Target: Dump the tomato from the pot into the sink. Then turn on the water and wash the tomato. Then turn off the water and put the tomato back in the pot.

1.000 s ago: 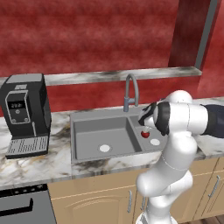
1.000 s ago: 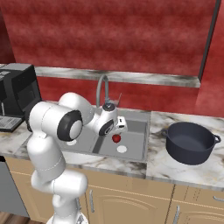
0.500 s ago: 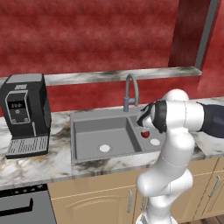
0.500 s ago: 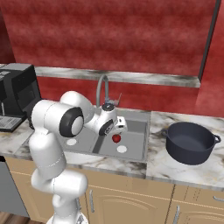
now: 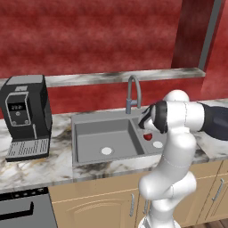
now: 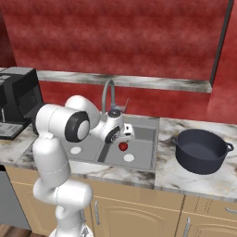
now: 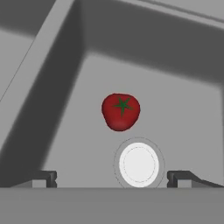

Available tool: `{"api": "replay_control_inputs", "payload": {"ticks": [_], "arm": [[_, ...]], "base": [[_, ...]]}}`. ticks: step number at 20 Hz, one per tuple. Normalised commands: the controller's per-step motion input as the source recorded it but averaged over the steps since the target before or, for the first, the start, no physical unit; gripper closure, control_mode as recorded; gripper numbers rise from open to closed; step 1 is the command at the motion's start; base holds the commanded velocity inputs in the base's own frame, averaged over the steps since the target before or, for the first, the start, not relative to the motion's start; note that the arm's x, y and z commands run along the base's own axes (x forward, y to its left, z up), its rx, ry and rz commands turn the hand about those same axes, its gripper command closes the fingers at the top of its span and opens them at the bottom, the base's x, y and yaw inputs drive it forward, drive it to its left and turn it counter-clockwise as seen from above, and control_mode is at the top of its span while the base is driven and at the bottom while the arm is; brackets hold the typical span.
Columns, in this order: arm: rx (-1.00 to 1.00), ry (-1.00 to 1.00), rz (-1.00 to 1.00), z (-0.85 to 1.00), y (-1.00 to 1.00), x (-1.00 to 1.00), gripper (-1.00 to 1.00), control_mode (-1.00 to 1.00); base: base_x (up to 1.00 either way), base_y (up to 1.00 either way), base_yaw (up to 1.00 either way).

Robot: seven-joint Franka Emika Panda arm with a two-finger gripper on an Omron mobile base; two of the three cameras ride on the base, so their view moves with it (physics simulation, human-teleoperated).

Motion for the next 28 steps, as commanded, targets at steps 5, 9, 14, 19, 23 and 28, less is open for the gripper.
{"api": "replay_control_inputs", "payload": {"ticks": [5, 9, 14, 19, 23, 28], "arm": [[0.0, 0.0, -0.02, -0.21, 0.0, 0.02, -1.0, -1.0], [0.0, 0.0, -0.01, -0.21, 0.0, 0.06, -1.0, -1.0], [0.0, 0.0, -0.02, -0.21, 0.0, 0.09, -1.0, -1.0], [0.0, 0.01, -0.02, -0.16, 0.0, 0.07, -1.0, -1.0], [0.0, 0.0, -0.02, -0.05, 0.0, 0.1, -1.0, -1.0], [0.0, 0.02, -0.01, 0.0, 0.0, 0.16, -1.0, -1.0]], "base": [[0.0, 0.0, 0.0], [0.0, 0.0, 0.0], [0.0, 0.0, 0.0], [0.0, 0.0, 0.0], [0.0, 0.0, 0.0], [0.0, 0.0, 0.0]]}}
